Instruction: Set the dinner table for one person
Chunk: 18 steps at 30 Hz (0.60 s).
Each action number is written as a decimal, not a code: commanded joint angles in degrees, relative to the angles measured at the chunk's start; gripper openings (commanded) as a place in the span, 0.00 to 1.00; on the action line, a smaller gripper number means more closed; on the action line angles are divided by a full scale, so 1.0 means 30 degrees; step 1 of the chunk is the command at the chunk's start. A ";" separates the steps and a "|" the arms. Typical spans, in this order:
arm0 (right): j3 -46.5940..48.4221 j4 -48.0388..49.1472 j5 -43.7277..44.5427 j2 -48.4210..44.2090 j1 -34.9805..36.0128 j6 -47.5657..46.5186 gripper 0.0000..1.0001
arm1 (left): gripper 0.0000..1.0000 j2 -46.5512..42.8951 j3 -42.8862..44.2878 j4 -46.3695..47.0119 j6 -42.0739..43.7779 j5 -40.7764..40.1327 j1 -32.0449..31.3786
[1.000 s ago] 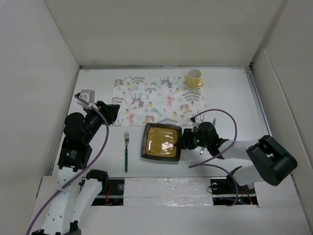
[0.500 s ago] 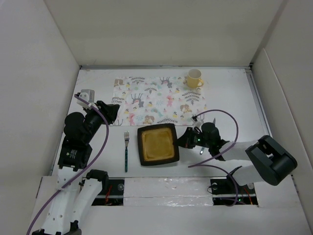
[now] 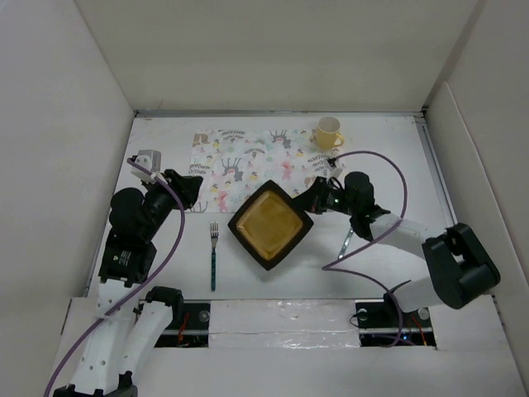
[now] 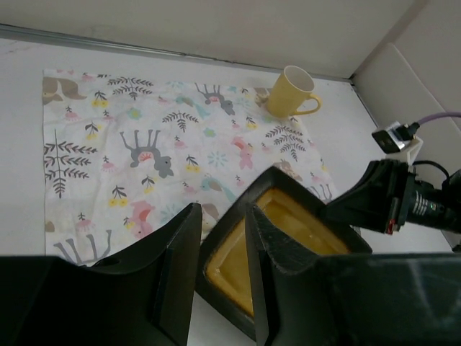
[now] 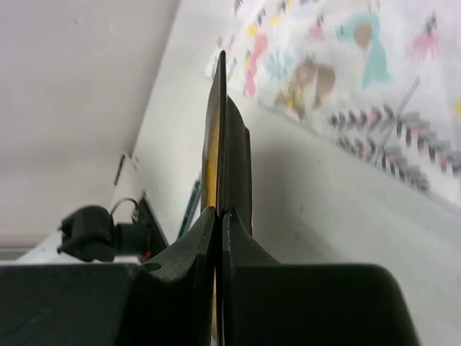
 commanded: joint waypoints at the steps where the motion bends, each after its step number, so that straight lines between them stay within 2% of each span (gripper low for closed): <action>1: 0.2868 0.5803 -0.0860 0.1757 -0.1065 0.2497 0.00 | 0.28 0.0365 -0.0266 0.0946 -0.0095 0.0095 0.0285; 5: 0.4042 1.1212 -0.0830 0.5008 -0.1655 0.6294 0.00 | 0.28 0.0483 -0.0324 0.0888 -0.0153 0.0095 0.0286; 8: 0.5242 1.3157 -0.0598 0.7266 -0.2151 0.8177 0.00 | 0.28 0.0423 -0.0354 0.1005 -0.0212 0.0095 0.0286; 18: 0.7444 1.5565 0.3822 1.1016 -0.1979 1.0819 0.00 | 0.28 0.0658 -0.0413 0.1093 -0.0241 0.0594 0.0462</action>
